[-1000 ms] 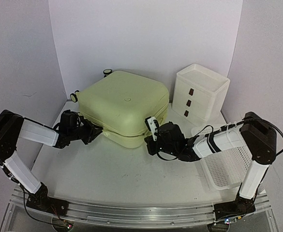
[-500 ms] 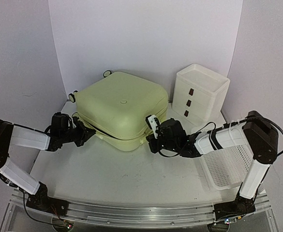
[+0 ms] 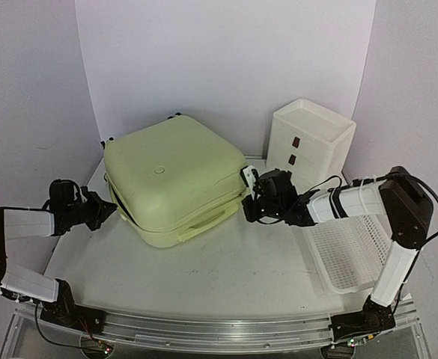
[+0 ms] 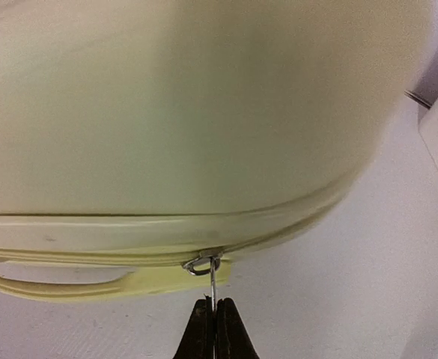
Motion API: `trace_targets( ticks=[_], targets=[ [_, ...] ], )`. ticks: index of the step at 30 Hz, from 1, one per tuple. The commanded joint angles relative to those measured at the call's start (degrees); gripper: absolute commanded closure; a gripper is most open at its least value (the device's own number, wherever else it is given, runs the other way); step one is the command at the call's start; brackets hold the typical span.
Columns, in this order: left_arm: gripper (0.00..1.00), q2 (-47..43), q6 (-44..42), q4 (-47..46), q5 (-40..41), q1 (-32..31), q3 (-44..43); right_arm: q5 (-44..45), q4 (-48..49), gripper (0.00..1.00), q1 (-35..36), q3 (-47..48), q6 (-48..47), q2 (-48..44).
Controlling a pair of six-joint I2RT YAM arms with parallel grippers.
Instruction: Open, take out, and arrange the luggage
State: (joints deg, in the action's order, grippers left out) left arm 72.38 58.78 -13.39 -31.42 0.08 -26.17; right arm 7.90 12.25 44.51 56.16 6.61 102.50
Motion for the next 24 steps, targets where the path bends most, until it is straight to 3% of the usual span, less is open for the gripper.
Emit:
trace_targets(
  ticks=[1, 5, 16, 20, 24],
  targets=[
    [1.00, -4.35, -3.54, 5.54, 6.64, 7.79, 0.51, 6.87, -0.61, 1.00, -5.50, 4.36, 0.65, 1.00],
    [1.00, -6.17, -4.98, 7.56, 6.55, 11.10, 0.43, 4.42, -1.50, 1.00, -8.76, 5.83, 3.35, 2.10],
    [1.00, -3.16, -11.82, 9.57, 4.01, 11.74, -4.64, -15.41, -1.08, 0.96, -9.49, 5.89, -0.98, 0.54],
    [1.00, -1.30, -12.85, 9.86, 7.44, 11.67, -7.22, -15.99, 0.02, 0.96, -7.60, 0.91, -2.33, -4.18],
    [1.00, 2.49, -13.60, 9.87, 11.85, 11.07, -11.61, -11.61, -2.98, 1.00, -1.28, -3.16, -6.97, -10.37]
  ],
)
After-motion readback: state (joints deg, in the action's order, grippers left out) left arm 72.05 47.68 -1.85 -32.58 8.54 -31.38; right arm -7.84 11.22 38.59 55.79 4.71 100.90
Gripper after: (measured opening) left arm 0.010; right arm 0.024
